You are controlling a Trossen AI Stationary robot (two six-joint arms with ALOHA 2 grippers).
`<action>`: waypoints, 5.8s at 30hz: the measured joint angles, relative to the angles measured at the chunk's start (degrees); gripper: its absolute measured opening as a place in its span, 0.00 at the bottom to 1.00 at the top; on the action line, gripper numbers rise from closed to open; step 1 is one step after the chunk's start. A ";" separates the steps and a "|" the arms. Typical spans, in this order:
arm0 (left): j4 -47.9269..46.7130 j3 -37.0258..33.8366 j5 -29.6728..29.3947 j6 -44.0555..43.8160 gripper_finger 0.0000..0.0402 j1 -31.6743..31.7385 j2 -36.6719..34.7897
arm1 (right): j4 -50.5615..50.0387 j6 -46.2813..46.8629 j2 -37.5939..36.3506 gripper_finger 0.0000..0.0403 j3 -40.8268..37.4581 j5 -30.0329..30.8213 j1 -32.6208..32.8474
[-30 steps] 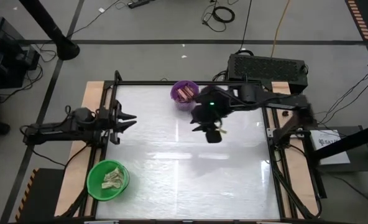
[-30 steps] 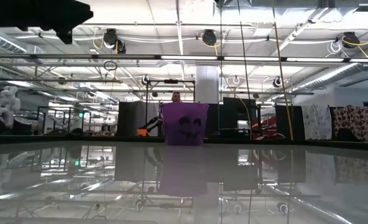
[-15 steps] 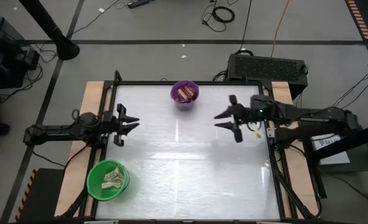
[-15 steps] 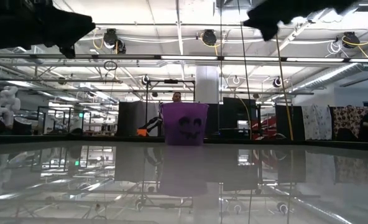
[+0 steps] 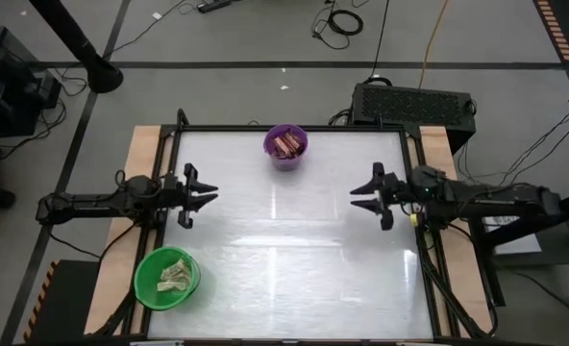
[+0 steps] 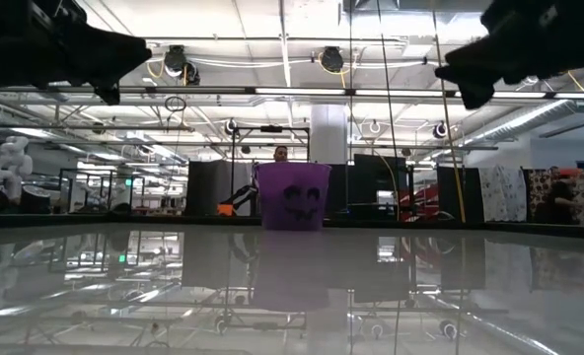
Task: Sort candy by brand, put in halloween buckets
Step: Return to Home Position
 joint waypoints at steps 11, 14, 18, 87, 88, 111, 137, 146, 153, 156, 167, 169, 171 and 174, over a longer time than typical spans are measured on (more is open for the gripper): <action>-0.35 -0.02 0.61 -1.42 0.24 0.00 -0.02 | 12.42 3.22 -6.02 0.33 -13.32 0.21 0.00; -0.36 -0.02 0.61 -1.03 0.24 0.00 -0.02 | 12.65 2.95 -6.95 0.33 -14.76 0.21 0.00; -0.37 -0.02 0.61 0.19 0.24 0.00 -0.02 | 12.57 2.58 -7.35 0.33 -16.14 0.16 0.00; -2.16 -0.02 -0.07 1.56 0.24 0.00 0.00 | 7.78 -1.76 -10.88 0.33 -17.41 8.82 -0.04; -2.16 -0.02 -0.07 1.55 0.24 -0.01 0.00 | 7.78 -1.76 -10.88 0.33 -17.41 8.82 -0.04; -2.14 -0.02 -0.05 1.55 0.24 0.00 0.00 | 7.78 -1.76 -10.86 0.33 -17.41 8.82 -0.05; -2.16 0.00 -0.03 1.55 0.24 -0.02 0.00 | 7.78 -1.76 -10.86 0.33 -17.40 8.84 -0.04; -2.14 0.00 -0.03 1.57 0.24 0.00 0.00 | 7.78 -1.76 -10.87 0.33 -17.39 8.83 -0.06; -2.14 0.00 -0.03 1.55 0.24 -0.01 0.00 | 7.78 -1.76 -10.87 0.33 -17.39 8.84 -0.06; -2.14 0.00 -0.03 1.55 0.24 0.00 0.00 | 7.78 -1.76 -10.87 0.33 -17.39 8.84 -0.04; -2.14 0.00 -0.03 1.55 0.24 -0.02 0.00 | 7.78 -1.76 -10.86 0.33 -17.39 8.84 -0.07; -2.14 0.00 -0.03 1.55 0.24 0.00 0.00 | 7.78 -1.76 -10.86 0.33 -17.39 8.84 -0.06; -2.14 0.00 -0.03 1.55 0.24 -0.01 0.00 | 7.78 -1.76 -10.86 0.33 -17.39 8.84 -0.07; -2.16 0.00 -0.03 1.55 0.24 -0.02 0.00 | 7.78 -1.76 -10.86 0.33 -17.39 8.84 -0.06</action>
